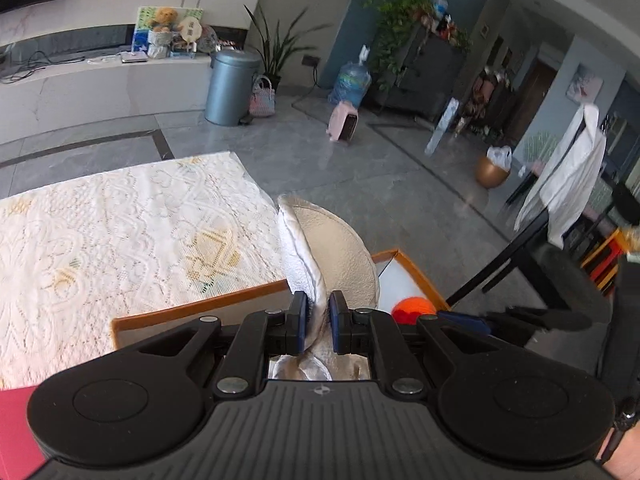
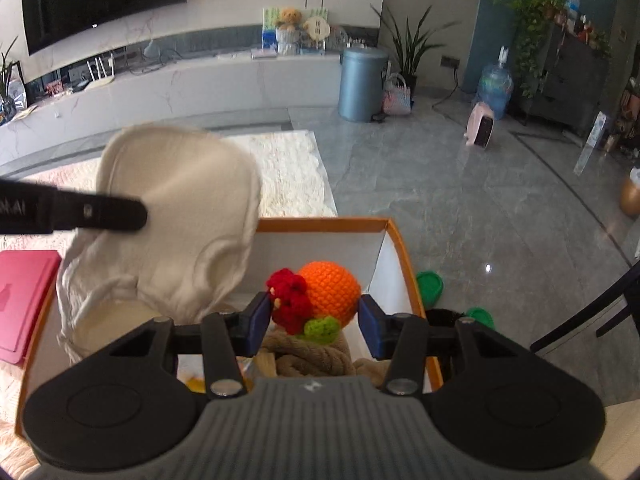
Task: Organize soft objects
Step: 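Carry the pad and fruit toy into the orange box and open both tools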
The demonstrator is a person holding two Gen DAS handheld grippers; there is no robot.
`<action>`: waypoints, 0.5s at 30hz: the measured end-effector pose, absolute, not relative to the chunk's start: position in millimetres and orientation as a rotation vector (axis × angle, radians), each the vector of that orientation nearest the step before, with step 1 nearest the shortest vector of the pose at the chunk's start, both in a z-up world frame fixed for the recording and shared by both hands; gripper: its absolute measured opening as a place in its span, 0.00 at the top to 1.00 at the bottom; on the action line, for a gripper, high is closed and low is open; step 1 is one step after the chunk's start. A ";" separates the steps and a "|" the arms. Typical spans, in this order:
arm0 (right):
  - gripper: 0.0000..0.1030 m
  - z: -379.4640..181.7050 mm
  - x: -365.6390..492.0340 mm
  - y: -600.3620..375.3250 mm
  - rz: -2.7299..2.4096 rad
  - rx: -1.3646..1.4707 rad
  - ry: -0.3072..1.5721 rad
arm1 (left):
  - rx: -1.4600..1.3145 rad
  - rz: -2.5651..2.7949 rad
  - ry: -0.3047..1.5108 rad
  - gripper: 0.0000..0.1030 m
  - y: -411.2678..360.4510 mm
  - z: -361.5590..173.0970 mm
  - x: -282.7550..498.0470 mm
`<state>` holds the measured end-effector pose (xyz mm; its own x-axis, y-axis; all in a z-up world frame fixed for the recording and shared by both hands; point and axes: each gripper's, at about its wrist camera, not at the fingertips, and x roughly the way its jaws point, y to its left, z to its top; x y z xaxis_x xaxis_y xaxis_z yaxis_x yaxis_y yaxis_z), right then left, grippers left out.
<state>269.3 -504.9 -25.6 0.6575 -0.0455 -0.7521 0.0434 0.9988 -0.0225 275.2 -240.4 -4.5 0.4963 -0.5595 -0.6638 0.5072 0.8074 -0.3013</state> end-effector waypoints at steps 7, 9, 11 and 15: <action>0.53 -52.0 296.2 -509.3 -0.073 -0.011 0.915 | -0.076 -0.631 0.976 0.87 -241.3 -52.6 286.7; 0.53 -57.9 298.5 -509.9 -0.072 -0.020 0.928 | -0.070 -0.616 0.995 0.87 -240.7 -61.4 289.9; 0.53 -62.9 300.6 -511.3 -0.072 -0.028 0.941 | -0.064 -0.611 1.000 0.87 -241.7 -64.2 292.6; 0.54 -68.8 304.8 -511.1 -0.068 -0.052 0.966 | 0.014 -0.608 1.029 0.86 -255.0 -65.8 295.4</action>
